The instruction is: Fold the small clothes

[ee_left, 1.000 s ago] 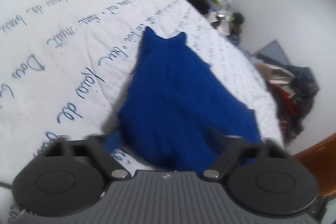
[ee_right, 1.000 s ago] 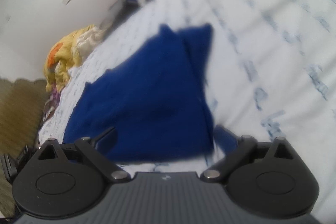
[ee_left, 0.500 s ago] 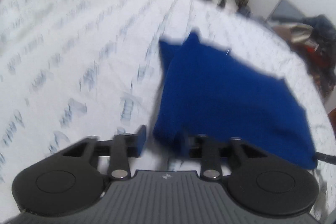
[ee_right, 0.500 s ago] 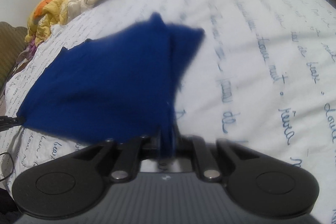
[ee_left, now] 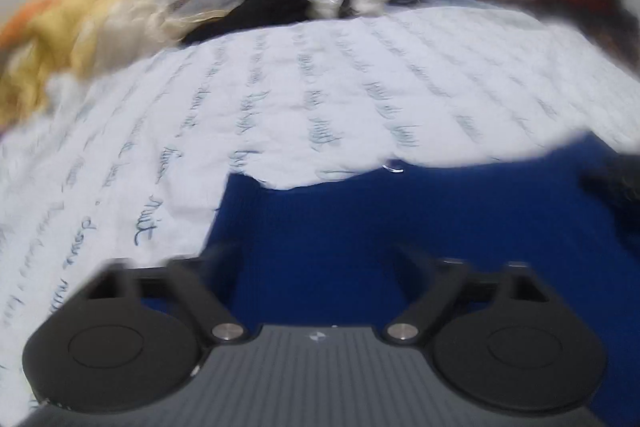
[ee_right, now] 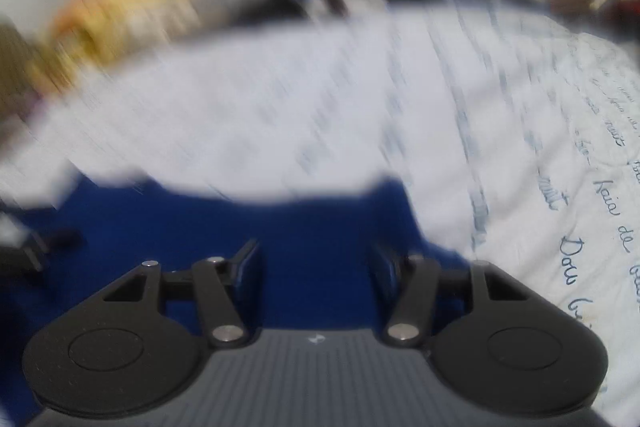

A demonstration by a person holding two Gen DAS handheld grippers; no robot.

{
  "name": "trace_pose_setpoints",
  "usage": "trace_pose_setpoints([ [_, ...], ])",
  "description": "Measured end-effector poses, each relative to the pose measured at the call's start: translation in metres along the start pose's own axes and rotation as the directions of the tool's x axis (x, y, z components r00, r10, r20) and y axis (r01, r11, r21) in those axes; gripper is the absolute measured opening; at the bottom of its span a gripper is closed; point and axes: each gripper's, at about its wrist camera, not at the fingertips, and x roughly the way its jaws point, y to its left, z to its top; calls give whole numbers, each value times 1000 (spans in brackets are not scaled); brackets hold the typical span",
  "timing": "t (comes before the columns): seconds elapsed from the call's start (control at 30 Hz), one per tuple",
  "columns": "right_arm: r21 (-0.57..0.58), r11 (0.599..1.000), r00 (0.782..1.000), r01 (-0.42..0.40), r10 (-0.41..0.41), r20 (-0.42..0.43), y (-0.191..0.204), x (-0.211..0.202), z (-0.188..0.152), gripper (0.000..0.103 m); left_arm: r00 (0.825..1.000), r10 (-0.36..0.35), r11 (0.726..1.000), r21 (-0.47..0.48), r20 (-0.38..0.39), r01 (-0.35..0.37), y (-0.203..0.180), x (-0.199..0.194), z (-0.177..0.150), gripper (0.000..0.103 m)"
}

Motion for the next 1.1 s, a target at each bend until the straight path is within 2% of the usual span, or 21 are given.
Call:
trace_pose_setpoints([
  [0.03,-43,999,999,21,-19,45,-14,-16,-22,65,1000,-22,998,-54,15,23,14,3,-2,103],
  [0.1,-6,1000,998,6,-6,57,-20,-20,-25,65,999,-23,997,-70,33,25,23,2,-7,103],
  [0.2,-19,1000,998,14,-13,58,-20,-21,-28,65,999,2,997,-75,43,1,21,-4,-9,103],
  [0.23,-20,1000,998,15,-13,59,-22,-23,-30,65,998,31,997,-78,53,-27,18,-10,-10,99],
  [0.27,-16,1000,998,13,-12,60,-21,-22,-30,65,997,43,996,-81,60,-38,15,-19,-12,91],
  [0.3,-13,1000,998,13,-12,62,-30,-31,-37,65,997,28,996,-84,72,-22,14,-31,-16,90],
  [0.4,-9,1000,998,14,-14,67,-41,-39,-43,65,988,-72,992,-89,135,84,6,-71,-34,101],
  [0.47,-7,1000,998,10,-10,66,-47,-43,-45,66,989,-111,990,-77,98,118,-2,-70,-44,103],
  [0.5,-7,1000,998,10,-9,66,-48,-44,-45,66,993,-101,992,-67,61,105,-5,-61,-50,103],
  [0.53,-9,1000,998,11,-11,65,-48,-44,-45,66,993,-54,998,-8,102,55,-13,-60,-61,103],
  [0.57,-9,1000,998,13,-12,65,-48,-45,-45,66,993,-56,998,19,106,54,-17,-62,-62,103],
  [0.67,-7,999,998,47,-47,50,-46,-54,-46,66,993,-55,998,-6,108,56,-14,-61,-62,103],
  [0.73,38,996,995,87,-88,50,-39,-74,-51,70,992,-61,998,-9,109,62,-13,-61,-62,103],
  [0.77,57,996,996,66,-70,59,-36,-85,-56,72,992,-61,998,-9,110,62,-13,-61,-62,103],
  [0.83,48,999,998,25,-27,54,-30,-99,-71,88,992,-58,998,-8,109,59,-13,-61,-62,103],
  [0.87,22,999,999,36,-37,32,-27,-98,-81,90,993,-55,998,-6,109,56,-13,-61,-62,103],
  [0.93,-37,998,996,51,-48,77,-21,-104,-98,91,993,-55,998,-7,109,56,-13,-60,-62,103],
  [1.1,-15,997,995,72,-70,73,-24,-104,-98,91,993,-46,999,-9,111,47,-14,-59,-64,103],
])
